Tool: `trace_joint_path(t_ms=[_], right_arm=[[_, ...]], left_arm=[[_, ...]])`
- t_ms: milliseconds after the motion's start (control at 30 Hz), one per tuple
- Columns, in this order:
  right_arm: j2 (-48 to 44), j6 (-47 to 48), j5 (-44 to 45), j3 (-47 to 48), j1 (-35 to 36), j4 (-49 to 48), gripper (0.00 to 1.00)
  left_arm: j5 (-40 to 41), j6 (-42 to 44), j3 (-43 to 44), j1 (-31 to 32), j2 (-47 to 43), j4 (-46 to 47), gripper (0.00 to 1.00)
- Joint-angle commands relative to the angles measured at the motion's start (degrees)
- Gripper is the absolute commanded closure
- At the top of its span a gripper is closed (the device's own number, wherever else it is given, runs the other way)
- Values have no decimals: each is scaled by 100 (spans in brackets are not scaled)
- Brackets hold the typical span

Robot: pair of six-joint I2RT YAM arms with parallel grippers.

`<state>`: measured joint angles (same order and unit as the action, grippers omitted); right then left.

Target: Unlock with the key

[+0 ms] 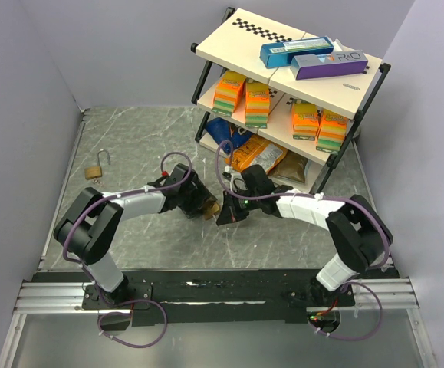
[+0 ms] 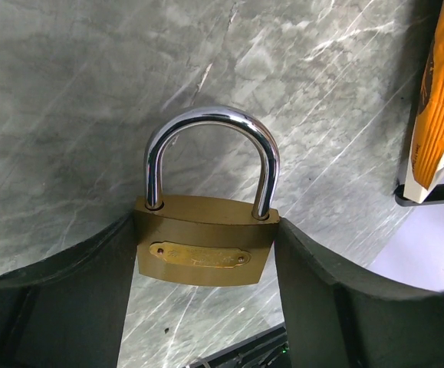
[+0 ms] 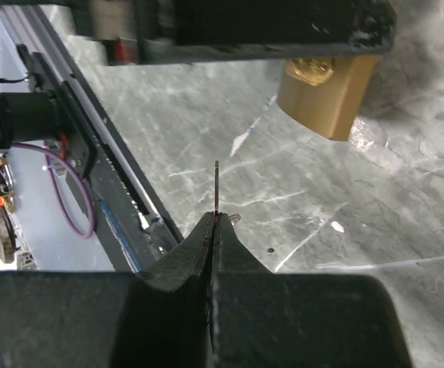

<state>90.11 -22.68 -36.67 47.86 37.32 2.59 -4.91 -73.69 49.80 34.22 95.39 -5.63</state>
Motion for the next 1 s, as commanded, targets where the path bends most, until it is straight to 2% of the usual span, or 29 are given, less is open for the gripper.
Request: trace_joint_path(t_ms=[0, 300, 967], right_arm=[[139, 79, -7, -31, 21, -233, 100], [797, 237, -60, 145, -23, -408, 100], [1035, 229, -192, 75, -296, -725, 100]], left_arm=[[-142, -269, 3, 24, -337, 519, 99], [-265, -277, -32, 76, -302, 519, 99], [-309, -137, -269, 155, -373, 712, 99]])
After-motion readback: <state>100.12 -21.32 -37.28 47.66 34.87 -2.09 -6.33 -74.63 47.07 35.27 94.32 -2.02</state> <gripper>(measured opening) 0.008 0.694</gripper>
